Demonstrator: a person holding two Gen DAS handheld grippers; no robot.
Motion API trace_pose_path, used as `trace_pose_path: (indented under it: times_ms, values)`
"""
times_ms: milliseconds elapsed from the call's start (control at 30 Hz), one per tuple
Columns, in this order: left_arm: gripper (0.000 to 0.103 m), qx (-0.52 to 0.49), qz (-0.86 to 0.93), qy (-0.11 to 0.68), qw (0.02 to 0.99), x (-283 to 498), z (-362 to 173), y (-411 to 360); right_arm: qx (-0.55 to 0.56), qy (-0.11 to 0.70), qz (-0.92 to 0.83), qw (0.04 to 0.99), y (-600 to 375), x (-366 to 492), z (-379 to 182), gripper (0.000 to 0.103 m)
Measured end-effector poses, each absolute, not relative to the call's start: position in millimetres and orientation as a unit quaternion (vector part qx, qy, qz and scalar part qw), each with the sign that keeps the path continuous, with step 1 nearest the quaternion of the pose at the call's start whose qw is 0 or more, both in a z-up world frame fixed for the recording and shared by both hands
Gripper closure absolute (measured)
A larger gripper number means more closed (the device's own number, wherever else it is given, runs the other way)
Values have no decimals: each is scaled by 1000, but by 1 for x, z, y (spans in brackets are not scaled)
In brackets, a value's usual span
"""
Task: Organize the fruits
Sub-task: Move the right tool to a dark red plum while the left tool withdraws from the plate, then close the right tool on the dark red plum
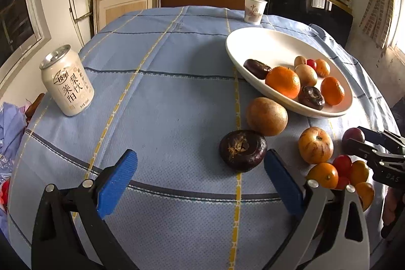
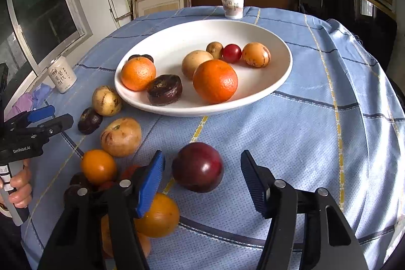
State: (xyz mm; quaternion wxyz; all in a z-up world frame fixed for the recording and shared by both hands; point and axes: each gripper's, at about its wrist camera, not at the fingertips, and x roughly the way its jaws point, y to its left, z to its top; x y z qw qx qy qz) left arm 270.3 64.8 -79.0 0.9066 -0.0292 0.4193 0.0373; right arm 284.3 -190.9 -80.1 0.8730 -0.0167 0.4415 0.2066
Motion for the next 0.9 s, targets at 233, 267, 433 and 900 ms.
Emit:
trace_pose_path:
  times_ms: [233,267,433,900]
  values:
    - [5,-37,32,422,905,270,-80,67,0,455,212,865,-194,288,-84,54]
    - [5,-37,32,423,905,270,-80,67,2,456,214,864,-194,288,-85,54]
    - [5,-36,31,425,904,269,-81,67,7,455,223,862,-193,286,-84,64]
    - [5,-32,-12,430,902,271,-86,54,75,451,211,864,-217,291,-78,64]
